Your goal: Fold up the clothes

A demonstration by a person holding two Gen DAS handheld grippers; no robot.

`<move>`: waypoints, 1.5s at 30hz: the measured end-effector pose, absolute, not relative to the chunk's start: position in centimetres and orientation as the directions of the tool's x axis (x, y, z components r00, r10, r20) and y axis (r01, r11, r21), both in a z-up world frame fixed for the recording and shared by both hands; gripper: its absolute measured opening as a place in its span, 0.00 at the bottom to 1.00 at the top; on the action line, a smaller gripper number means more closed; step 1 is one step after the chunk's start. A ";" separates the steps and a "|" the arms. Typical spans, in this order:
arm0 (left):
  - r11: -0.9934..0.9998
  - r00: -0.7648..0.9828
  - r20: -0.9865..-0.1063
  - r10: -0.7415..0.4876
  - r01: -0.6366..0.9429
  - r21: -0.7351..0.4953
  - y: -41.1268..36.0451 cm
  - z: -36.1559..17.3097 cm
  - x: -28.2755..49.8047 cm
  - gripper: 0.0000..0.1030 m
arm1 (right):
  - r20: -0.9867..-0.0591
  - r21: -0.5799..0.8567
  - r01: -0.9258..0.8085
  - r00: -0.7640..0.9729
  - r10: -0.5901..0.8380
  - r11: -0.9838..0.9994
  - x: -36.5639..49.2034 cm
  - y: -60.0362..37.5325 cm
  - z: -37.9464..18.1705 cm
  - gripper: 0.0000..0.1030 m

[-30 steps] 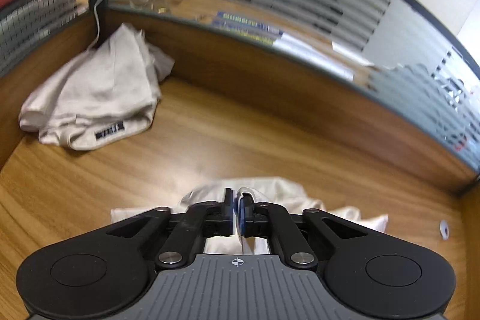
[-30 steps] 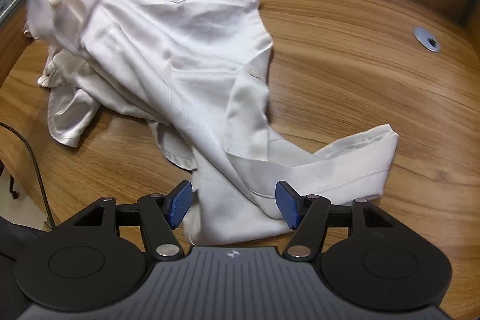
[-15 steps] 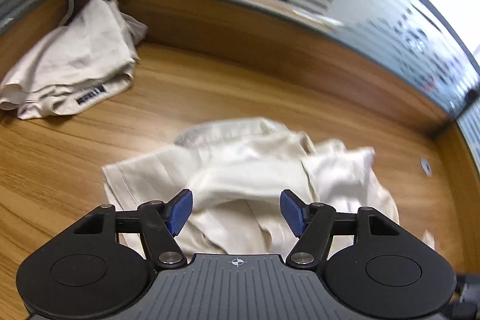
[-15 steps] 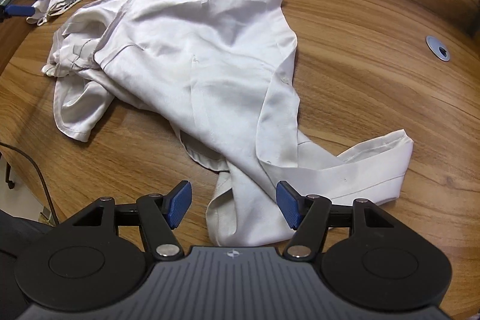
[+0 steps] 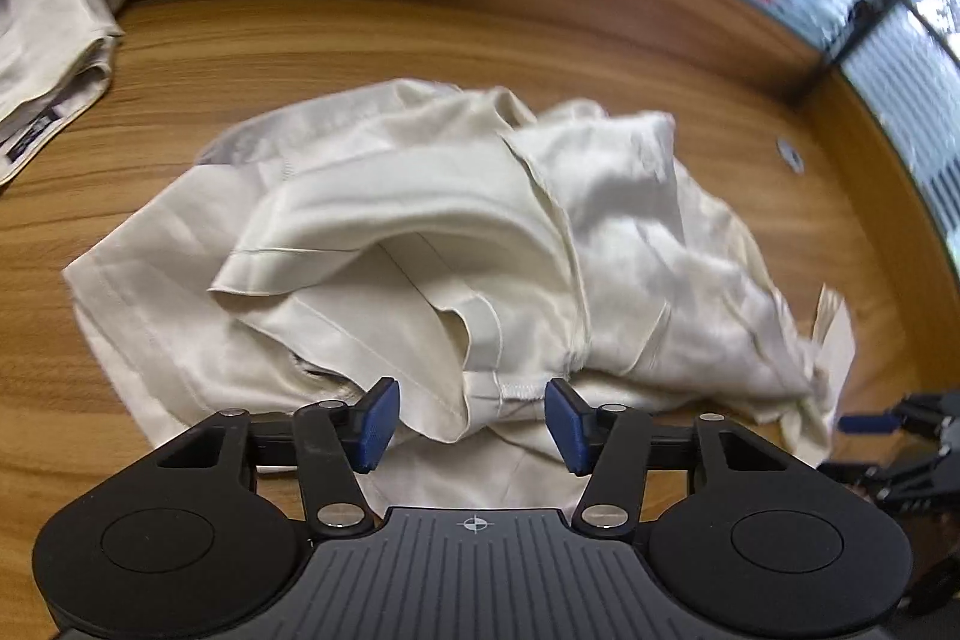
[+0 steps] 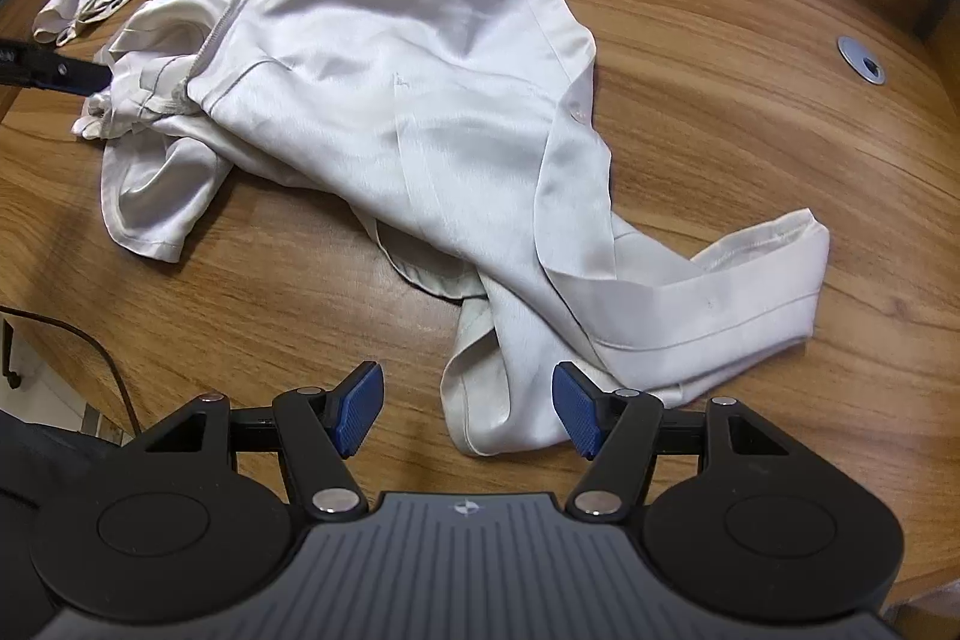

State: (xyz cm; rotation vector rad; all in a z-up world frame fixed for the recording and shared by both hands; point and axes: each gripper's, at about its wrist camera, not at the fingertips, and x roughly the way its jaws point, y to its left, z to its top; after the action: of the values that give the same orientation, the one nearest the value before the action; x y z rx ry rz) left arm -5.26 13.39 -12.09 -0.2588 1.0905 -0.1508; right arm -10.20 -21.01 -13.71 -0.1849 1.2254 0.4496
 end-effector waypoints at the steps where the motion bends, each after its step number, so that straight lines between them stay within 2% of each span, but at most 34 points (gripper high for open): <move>1: 0.962 0.451 -0.858 -0.246 0.010 -0.271 13.2 -12.3 -5.1 0.50 | -0.936 0.101 -0.424 0.266 0.230 0.900 -10.3 -21.0 -13.7 0.67; 10: 0.967 0.401 -0.880 -0.254 0.110 -0.229 11.8 -14.3 -3.3 0.40 | -0.936 0.095 -0.386 0.279 0.214 0.917 -10.8 -21.1 -13.6 0.67; 13: 0.968 0.387 -0.892 -0.233 0.178 -0.175 10.7 -14.7 -3.2 0.38 | -0.936 0.096 -0.376 0.281 0.212 0.922 -11.0 -21.2 -13.7 0.67; 16: 0.950 0.400 -0.899 -0.180 0.307 -0.054 9.2 -14.3 -4.1 0.38 | -0.935 0.097 -0.368 0.284 0.211 0.925 -11.3 -21.3 -13.6 0.67; 21: 0.849 0.453 -0.887 -0.095 0.502 0.166 7.4 -13.5 -5.8 0.41 | -0.934 0.105 -0.353 0.285 0.214 0.930 -11.5 -21.5 -13.9 0.67; 24: 0.771 0.481 -0.873 -0.081 0.585 0.251 6.6 -13.3 -6.0 0.45 | -0.933 0.110 -0.347 0.287 0.217 0.931 -11.4 -21.5 -14.1 0.67; 28: 0.645 0.492 -0.867 -0.083 0.689 0.330 5.3 -13.6 -6.1 0.48 | -0.930 0.119 -0.339 0.290 0.224 0.933 -11.4 -21.3 -14.3 0.67; 31: 0.560 0.487 -0.871 -0.067 0.741 0.371 4.5 -14.3 -6.1 0.57 | -0.928 0.123 -0.334 0.294 0.227 0.935 -11.4 -21.1 -14.3 0.68; 34: 0.484 0.486 -0.873 -0.048 0.776 0.405 4.2 -15.1 -5.9 0.57 | -0.927 0.128 -0.328 0.296 0.231 0.936 -11.5 -21.0 -14.4 0.68; 36: 0.443 0.480 -0.877 -0.034 0.794 0.417 4.1 -15.7 -5.7 0.55 | -0.927 0.129 -0.325 0.297 0.231 0.937 -11.5 -21.0 -14.4 0.68; 37: 0.425 0.482 -0.876 -0.032 0.799 0.425 4.0 -16.0 -5.8 0.46 | -0.927 0.130 -0.325 0.296 0.231 0.937 -11.6 -21.0 -14.4 0.68; 38: 0.409 0.484 -0.875 -0.031 0.805 0.430 4.0 -16.2 -5.8 0.30 | -0.927 0.131 -0.324 0.295 0.232 0.937 -11.6 -21.1 -14.5 0.68; 40: 0.405 0.480 -0.877 -0.035 0.809 0.426 4.2 -16.0 -5.6 0.21 | -0.927 0.134 -0.323 0.294 0.234 0.937 -11.7 -21.1 -14.5 0.68; 45: 0.517 0.509 -0.856 -0.094 0.759 0.395 5.3 -12.9 -4.3 0.16 | -0.926 0.139 -0.320 0.293 0.238 0.937 -11.7 -21.1 -14.7 0.68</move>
State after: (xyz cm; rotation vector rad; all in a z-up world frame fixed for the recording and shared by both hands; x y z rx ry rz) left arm -4.33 5.27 -12.92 0.8794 0.8908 -0.6028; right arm -11.65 -21.06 -14.73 -0.0775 1.2179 0.3724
